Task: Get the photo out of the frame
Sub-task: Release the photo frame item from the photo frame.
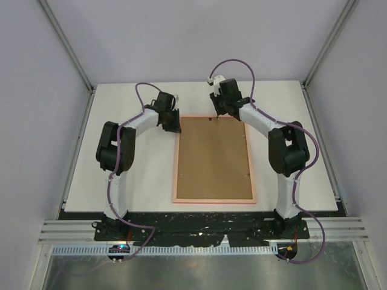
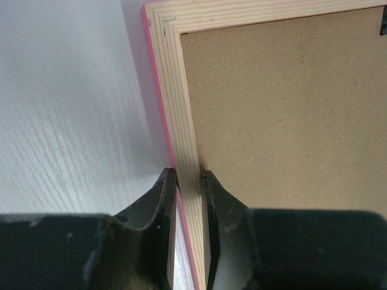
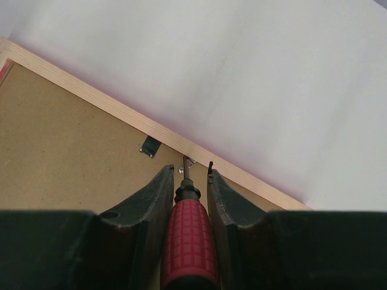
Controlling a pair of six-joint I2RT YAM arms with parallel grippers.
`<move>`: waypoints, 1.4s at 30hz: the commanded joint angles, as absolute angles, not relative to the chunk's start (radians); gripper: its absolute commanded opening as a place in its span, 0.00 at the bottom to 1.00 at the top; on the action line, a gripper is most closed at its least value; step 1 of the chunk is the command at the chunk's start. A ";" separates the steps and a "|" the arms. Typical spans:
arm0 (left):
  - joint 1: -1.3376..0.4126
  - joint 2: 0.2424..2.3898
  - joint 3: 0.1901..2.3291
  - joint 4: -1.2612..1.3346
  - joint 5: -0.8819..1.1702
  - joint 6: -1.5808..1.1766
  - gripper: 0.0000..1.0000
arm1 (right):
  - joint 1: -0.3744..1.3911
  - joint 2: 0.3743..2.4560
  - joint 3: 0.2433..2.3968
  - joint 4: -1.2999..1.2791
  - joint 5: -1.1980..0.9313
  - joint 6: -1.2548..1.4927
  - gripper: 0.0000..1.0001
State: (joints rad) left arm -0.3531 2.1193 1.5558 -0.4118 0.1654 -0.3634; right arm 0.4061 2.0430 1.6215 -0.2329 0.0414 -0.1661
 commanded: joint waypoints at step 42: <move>-0.347 2.072 1.502 -0.383 0.132 -0.371 0.00 | 0.396 1.991 1.670 -0.357 -0.044 -0.518 0.08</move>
State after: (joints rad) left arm -0.3531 2.1059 1.5215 -0.3614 0.1574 -0.3855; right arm 0.4122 2.0373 1.6253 -0.2905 -0.0418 -0.4850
